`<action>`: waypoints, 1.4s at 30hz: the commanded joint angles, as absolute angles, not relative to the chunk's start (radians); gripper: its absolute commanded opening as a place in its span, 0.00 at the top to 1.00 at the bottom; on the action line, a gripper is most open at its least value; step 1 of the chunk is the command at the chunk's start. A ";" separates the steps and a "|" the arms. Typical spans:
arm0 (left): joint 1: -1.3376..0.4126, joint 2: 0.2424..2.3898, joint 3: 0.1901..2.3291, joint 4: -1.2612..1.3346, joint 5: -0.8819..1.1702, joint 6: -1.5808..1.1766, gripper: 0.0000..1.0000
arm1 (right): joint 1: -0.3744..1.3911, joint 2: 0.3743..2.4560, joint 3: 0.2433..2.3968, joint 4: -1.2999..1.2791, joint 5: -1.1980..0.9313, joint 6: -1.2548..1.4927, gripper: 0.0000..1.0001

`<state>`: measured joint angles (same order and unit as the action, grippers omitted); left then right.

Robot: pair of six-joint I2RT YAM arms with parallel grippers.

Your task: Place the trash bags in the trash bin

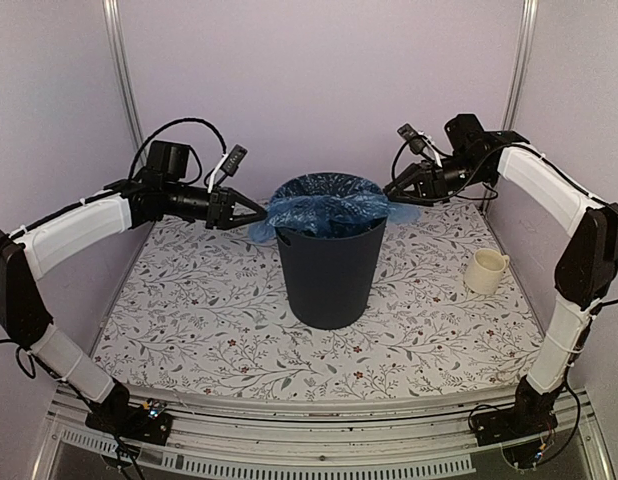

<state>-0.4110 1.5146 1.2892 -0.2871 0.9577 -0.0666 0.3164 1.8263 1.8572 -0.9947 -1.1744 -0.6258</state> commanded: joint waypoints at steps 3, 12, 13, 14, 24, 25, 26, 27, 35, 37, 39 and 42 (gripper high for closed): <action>-0.442 1.513 1.296 -0.331 0.971 -0.043 0.78 | 0.356 1.820 1.850 -1.053 -1.135 -0.677 0.62; -0.463 1.510 1.289 -0.330 0.954 -0.041 0.95 | 0.377 1.788 1.839 -1.010 -1.076 -0.662 0.67; -0.464 1.509 1.290 -0.330 0.952 -0.040 0.96 | 0.377 1.785 1.845 -1.001 -1.055 -0.654 0.66; -0.464 1.508 1.291 -0.330 0.949 -0.038 0.97 | 0.374 1.783 1.851 -0.994 -1.040 -0.647 0.65; -0.463 1.494 1.271 -0.308 0.910 -0.035 0.60 | 0.299 1.793 1.859 -0.987 -1.059 -0.618 0.51; -0.463 1.493 1.268 -0.304 0.908 -0.035 0.58 | 0.299 1.792 1.852 -0.985 -1.061 -0.622 0.49; -0.463 1.494 1.266 -0.302 0.911 -0.034 0.57 | 0.298 1.790 1.845 -0.983 -1.064 -0.624 0.48; -0.463 1.495 1.265 -0.300 0.916 -0.034 0.57 | 0.298 1.788 1.837 -0.984 -1.068 -0.626 0.47; -0.463 1.510 1.268 -0.298 0.966 -0.034 0.64 | 0.298 1.800 1.839 -1.090 -1.113 -0.710 0.51; -0.465 1.519 1.270 -0.298 0.980 -0.040 0.72 | 0.298 1.793 1.830 -1.096 -1.113 -0.719 0.57; -0.465 1.526 1.270 -0.298 0.990 -0.045 0.80 | 0.299 1.785 1.821 -1.097 -1.110 -0.721 0.59; -0.467 1.526 1.269 -0.294 0.994 -0.049 0.89 | 0.298 1.773 1.810 -1.081 -1.094 -0.717 0.56</action>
<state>-0.4587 1.5146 1.2751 -0.3115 0.9642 -0.0494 0.2943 1.8149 1.8309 -1.0683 -1.0870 -0.6983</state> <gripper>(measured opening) 0.150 0.419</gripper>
